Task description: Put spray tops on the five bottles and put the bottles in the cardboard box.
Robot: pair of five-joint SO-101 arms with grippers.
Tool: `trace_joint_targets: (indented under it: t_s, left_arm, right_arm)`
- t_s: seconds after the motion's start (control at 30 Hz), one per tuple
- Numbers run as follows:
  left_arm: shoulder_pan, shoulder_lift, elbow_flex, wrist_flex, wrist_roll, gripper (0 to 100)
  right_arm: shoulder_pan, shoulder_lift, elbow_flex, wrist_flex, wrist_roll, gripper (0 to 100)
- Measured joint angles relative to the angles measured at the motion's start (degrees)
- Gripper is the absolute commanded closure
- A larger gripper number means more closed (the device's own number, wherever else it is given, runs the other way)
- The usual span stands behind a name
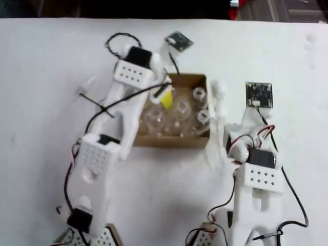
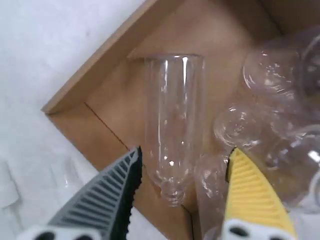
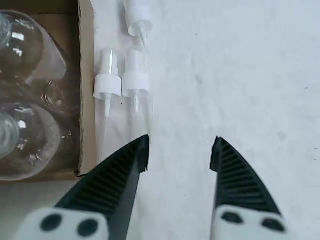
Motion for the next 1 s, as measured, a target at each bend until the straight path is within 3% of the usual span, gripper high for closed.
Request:
trace_joint_targets:
  t_s: [0.3,0.67,1.0]
  left_arm:
    - [0.4,11.2,-11.2,0.5,-1.2,74]
    - [0.2,15.8,-12.1,0.1,-1.1,75]
    - [0.7,19.1,-13.0,0.4,-2.0,91]
  right_arm:
    - [0.4,0.0,0.2,-0.6,-0.1,81.8]
    - [0.3,0.0,2.9,-3.8,-0.1,81.8]
    - [0.3,0.0,2.9,-4.2,-0.1,81.8]
